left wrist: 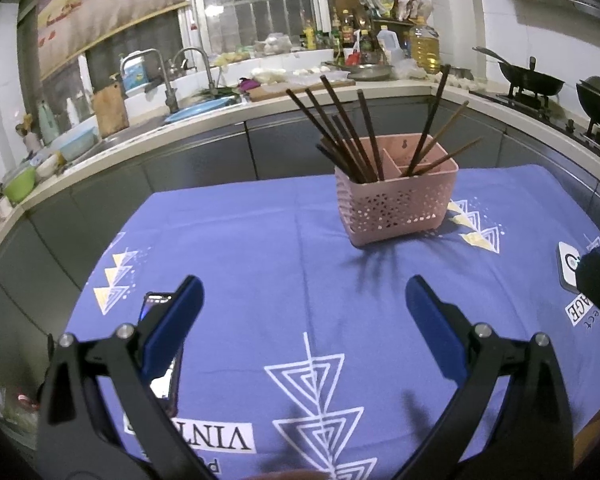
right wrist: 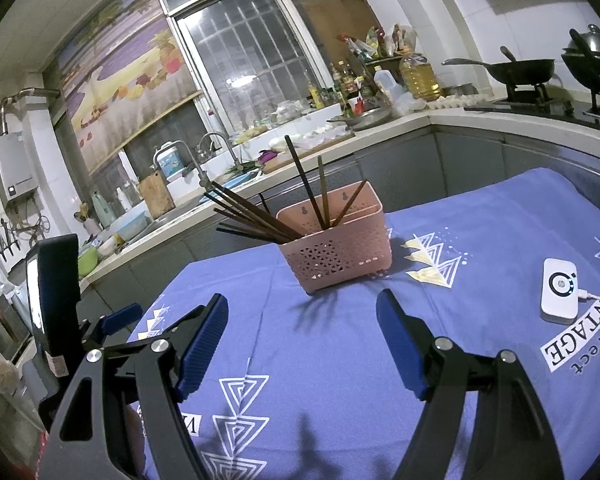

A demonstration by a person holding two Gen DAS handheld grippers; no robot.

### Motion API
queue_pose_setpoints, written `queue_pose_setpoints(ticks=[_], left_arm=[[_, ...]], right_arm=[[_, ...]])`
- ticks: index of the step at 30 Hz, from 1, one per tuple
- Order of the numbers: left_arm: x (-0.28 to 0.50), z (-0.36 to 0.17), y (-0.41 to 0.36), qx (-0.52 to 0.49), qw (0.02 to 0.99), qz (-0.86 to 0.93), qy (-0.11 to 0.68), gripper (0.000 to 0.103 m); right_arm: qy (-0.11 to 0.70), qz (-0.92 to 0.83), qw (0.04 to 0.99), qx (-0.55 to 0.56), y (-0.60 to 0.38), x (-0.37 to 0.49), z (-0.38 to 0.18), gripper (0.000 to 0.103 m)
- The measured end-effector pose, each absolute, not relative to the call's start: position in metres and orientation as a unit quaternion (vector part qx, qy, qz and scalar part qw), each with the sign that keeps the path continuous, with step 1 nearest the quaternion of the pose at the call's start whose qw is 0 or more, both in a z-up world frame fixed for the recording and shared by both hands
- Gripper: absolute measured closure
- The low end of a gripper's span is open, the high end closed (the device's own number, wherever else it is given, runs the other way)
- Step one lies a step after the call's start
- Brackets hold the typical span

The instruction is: Organize utensils

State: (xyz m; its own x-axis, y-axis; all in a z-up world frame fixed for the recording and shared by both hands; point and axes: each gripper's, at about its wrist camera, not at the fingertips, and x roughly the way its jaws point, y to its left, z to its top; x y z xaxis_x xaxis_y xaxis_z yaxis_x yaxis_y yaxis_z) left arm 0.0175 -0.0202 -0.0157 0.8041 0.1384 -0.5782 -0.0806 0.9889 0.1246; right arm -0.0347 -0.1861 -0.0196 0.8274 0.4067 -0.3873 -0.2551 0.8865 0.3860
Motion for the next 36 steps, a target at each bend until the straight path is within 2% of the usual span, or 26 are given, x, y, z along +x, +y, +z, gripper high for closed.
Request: queue_pose_setpoints(ticks=[15,36], left_arm=[[0.019,-0.018,-0.018,0.046,0.947,0.056,0.313,0.006],[0.018,-0.022,-0.019,0.054,0.947,0.053,0.313,0.006]], right_arm=[[0.236,0.169,0.941,0.171,-0.169,-0.064,-0.022,0.027],[0.239,0.169,0.941,0.173,-0.171,-0.059,-0.018,0.027]])
